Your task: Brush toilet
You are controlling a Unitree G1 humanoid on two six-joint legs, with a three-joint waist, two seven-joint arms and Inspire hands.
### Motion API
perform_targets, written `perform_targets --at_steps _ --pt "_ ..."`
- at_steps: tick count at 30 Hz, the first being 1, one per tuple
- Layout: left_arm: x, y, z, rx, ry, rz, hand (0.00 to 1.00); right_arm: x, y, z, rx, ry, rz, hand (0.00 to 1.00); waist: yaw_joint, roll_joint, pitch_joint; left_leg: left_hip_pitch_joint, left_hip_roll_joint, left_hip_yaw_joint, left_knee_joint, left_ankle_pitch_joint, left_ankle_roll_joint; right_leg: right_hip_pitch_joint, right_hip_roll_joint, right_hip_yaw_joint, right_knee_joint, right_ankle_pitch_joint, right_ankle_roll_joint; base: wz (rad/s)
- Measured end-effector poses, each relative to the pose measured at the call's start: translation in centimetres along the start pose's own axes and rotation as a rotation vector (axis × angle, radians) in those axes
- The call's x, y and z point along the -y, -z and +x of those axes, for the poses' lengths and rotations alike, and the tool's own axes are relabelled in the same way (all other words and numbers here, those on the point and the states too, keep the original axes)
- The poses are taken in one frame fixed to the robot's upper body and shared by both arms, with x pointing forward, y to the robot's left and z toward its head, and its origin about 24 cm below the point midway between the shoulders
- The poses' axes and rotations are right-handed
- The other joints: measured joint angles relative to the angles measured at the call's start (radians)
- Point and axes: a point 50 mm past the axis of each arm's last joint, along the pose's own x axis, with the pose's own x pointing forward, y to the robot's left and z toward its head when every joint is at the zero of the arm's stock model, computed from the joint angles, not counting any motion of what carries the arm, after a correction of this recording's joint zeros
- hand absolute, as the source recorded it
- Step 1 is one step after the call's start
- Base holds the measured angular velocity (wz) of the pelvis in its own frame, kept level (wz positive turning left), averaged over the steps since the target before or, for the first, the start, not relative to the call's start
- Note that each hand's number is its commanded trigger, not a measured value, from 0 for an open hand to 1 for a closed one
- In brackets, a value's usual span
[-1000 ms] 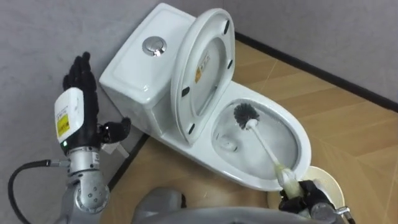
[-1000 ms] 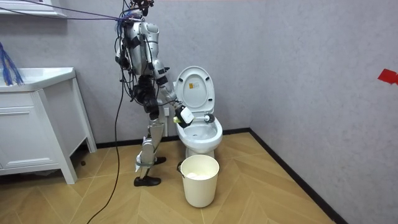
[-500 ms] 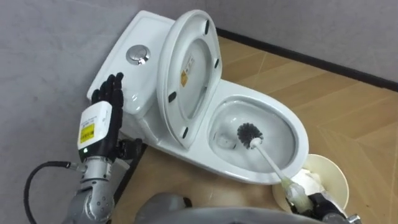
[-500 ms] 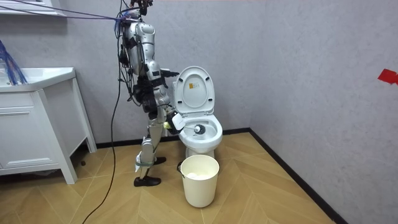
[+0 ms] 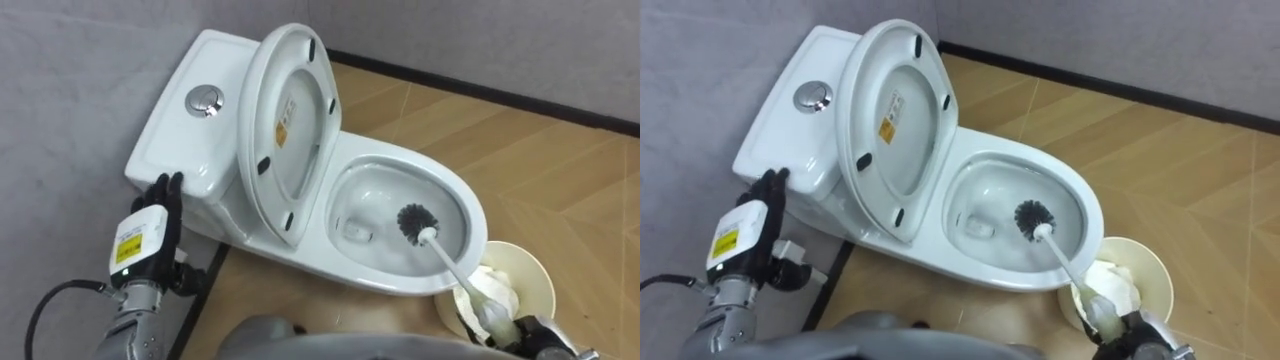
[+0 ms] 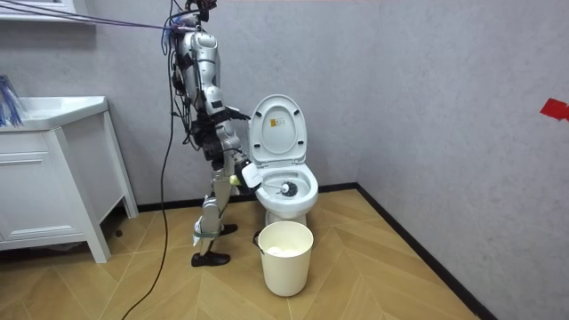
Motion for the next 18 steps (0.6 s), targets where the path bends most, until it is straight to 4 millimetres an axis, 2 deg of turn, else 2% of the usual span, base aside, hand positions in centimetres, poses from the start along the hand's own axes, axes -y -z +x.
perform_targets --at_steps 5,10,15,18 --pt "-1.1 0.7 0.6 -0.018 -0.043 0.07 0.0 0.1 0.7 -0.2 -0.008 0.003 -0.052 1.0 -0.005 0.006 -0.0014 0.003 0.001 0.002 0.0 0.0 0.0 0.0 0.002 0.01 0.001 0.0 0.0 -0.03" --pt "-1.8 0.5 1.5 -0.016 -0.078 0.108 0.0 0.1 0.8 -0.2 -0.006 0.002 -0.126 1.0 -0.002 0.008 -0.0015 0.002 0.002 0.011 0.001 0.0 0.0 -0.001 0.002 0.012 0.002 0.0 0.0 0.0" --pt "-2.1 0.0 2.0 -0.001 -0.092 0.132 0.0 0.8 -0.6 0.0 0.046 0.016 -0.176 1.0 0.0 0.011 -0.0011 -0.019 0.007 0.012 0.008 -0.001 0.001 -0.026 0.002 0.016 0.019 0.0 -0.001 -0.02" --pt "-3.0 -1.1 3.3 0.045 -0.133 0.146 0.0 1.5 -1.4 0.2 0.069 0.03 -0.213 1.0 -0.001 0.016 0.0012 -0.064 0.008 -0.002 0.037 -0.002 0.002 -0.058 0.006 0.007 0.038 0.0 -0.003 0.17"
